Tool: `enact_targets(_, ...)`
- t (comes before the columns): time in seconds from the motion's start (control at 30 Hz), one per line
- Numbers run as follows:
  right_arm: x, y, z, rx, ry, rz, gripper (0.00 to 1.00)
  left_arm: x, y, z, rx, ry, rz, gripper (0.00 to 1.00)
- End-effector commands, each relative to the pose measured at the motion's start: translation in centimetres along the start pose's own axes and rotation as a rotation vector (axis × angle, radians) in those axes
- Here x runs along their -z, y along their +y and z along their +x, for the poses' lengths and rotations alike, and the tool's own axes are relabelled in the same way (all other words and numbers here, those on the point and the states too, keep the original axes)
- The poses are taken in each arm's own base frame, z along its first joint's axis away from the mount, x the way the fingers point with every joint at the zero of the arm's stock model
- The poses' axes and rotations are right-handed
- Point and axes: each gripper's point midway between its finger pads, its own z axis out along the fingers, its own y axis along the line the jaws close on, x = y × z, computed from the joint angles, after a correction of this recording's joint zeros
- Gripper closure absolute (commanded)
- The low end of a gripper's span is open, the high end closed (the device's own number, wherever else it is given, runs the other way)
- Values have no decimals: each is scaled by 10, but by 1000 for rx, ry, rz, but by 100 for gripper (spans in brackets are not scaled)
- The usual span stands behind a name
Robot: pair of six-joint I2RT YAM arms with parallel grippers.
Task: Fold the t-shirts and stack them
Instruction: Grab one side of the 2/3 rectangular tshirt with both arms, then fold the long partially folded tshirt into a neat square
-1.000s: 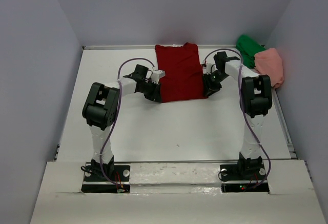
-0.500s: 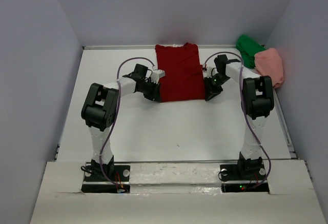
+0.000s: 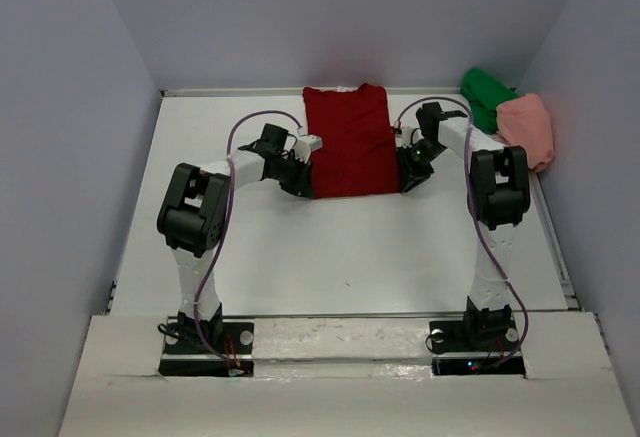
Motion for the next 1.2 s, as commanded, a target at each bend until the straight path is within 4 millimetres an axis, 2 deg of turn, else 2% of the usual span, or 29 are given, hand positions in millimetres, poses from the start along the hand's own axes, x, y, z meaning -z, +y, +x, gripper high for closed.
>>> enact_targets(0.0, -2, -5, -7, 19, -5, 12, 74, 15, -12, -11, -41, -28, 7, 84)
enact_targets(0.03, -3, -6, -6, 18, -1, 13, 82, 15, -12, -10, -43, -25, 9, 84)
enact_targets(0.1, -5, -6, -6, 22, 0, 11, 91, 14, -11, -8, -40, -20, 7, 84)
enact_targets(0.13, -6, -6, -5, 21, 2, 9, 100, 14, -11, -9, -46, -21, 8, 84)
enact_targets(0.4, 3, 0, 9, 39, 15, 0, 100, 21, -13, -4, -72, 16, 8, 90)
enact_targets(0.47, 9, 2, 18, 51, 22, 11, 100, 27, -20, -6, -126, 17, 49, 93)
enact_targets(0.57, 20, 8, 33, 70, 35, 8, 100, 37, -31, 3, -140, 73, 89, 100)
enact_targets(0.63, 25, 10, 40, 84, 41, 11, 100, 43, -35, 4, -177, 78, 99, 100)
enact_targets(0.87, 45, 22, 62, 111, 41, 12, 100, 64, -51, 30, -289, 150, 171, 100)
enact_targets(1.07, 63, 29, 82, 145, 65, 22, 100, 91, -73, 65, -351, 254, 261, 100)
enact_targets(1.17, 73, 32, 89, 152, 73, 31, 100, 99, -78, 75, -404, 275, 290, 100)
